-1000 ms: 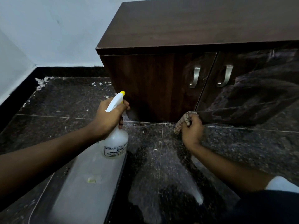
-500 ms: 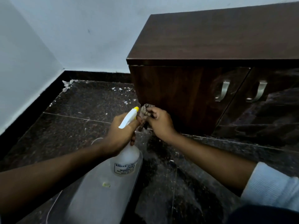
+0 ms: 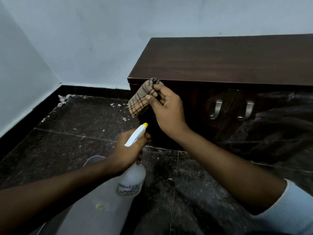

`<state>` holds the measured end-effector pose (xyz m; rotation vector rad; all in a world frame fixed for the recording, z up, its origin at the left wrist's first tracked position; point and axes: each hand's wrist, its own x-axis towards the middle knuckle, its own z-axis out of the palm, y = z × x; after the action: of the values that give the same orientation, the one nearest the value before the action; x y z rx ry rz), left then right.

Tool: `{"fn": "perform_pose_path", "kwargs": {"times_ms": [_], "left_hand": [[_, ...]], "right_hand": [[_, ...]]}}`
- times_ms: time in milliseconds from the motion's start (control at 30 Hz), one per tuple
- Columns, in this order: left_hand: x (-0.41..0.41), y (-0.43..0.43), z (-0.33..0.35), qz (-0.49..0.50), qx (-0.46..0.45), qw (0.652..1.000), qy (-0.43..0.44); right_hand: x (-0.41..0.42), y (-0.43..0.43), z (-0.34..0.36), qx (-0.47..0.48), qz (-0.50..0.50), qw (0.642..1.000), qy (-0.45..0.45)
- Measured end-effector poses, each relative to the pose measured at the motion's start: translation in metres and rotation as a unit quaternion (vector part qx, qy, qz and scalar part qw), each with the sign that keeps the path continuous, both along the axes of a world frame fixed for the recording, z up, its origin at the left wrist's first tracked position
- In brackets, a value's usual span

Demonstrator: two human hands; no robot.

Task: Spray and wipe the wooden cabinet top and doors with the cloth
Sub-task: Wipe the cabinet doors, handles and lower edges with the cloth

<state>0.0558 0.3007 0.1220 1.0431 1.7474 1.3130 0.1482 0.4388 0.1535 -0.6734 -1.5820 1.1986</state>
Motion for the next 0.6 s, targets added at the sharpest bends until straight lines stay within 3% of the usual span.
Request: {"fn": "perform_pose_path", "kwargs": {"times_ms": [167, 300, 400, 600], "left_hand": [[0.020, 0.014, 0.005, -0.058, 0.040, 0.998, -0.001], [0.055, 0.037, 0.009, -0.169, 0.057, 0.983, 0.032], [0.086, 0.058, 0.013, -0.230, 0.091, 0.966, 0.070], [0.115, 0.082, 0.017, -0.203, 0.127, 0.967, 0.084]], "right_hand": [[0.085, -0.021, 0.017, -0.052, -0.101, 0.984, 0.136], [0.193, -0.028, 0.044, -0.105, -0.188, 0.926, 0.311], [0.262, -0.040, 0.037, -0.187, -0.185, 0.883, 0.388], [0.282, -0.077, -0.021, -0.440, -0.155, 0.827, 0.315]]}}
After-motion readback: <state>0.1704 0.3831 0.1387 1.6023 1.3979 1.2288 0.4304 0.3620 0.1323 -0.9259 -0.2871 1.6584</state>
